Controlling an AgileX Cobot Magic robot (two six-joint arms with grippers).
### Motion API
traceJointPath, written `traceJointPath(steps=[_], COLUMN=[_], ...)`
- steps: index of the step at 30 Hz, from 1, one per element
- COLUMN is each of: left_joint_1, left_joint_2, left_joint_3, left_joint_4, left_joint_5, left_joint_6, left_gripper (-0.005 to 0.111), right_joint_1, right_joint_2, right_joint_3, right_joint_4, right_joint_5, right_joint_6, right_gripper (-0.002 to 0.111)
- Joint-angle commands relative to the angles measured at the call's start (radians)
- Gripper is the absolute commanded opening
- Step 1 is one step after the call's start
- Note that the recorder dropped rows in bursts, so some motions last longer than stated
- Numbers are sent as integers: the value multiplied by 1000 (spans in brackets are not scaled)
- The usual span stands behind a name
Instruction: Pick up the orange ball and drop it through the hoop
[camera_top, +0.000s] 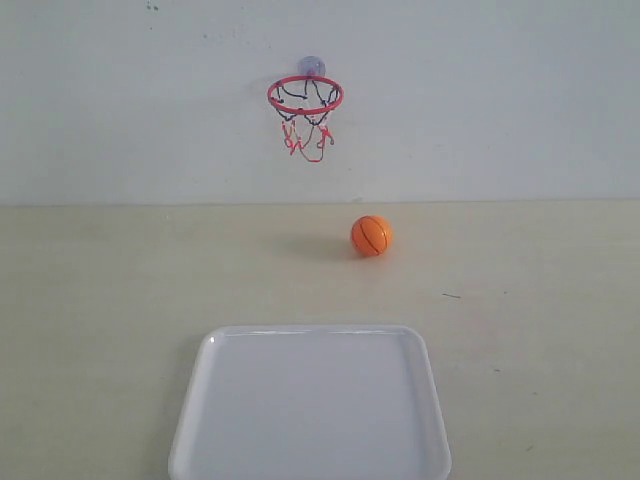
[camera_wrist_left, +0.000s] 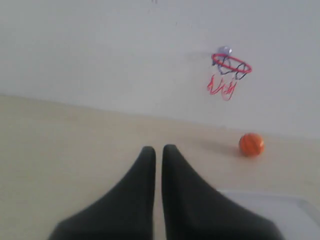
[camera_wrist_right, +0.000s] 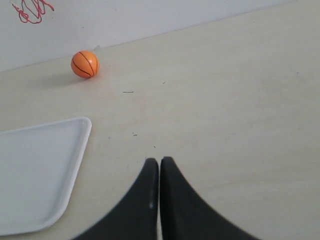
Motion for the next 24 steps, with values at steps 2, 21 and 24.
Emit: traceJointPath(steps=[2, 21, 24], left_joint_1=[3, 3, 3], left_joint_2=[-4, -4, -4], left_joint_3=[9, 39, 39], left_joint_4=[517, 550, 550], left_joint_5=[103, 120, 120], left_joint_6=[-415, -419, -419], left_gripper=[4, 4, 4], right_joint_1=[-7, -7, -7], right_joint_2=[0, 0, 0], right_joint_3=[0, 0, 0], right_joint_4=[-10, -10, -10], right_joint_5=[-5, -5, -5], right_joint_6=[-5, -5, -5], right_gripper=[0, 0, 0])
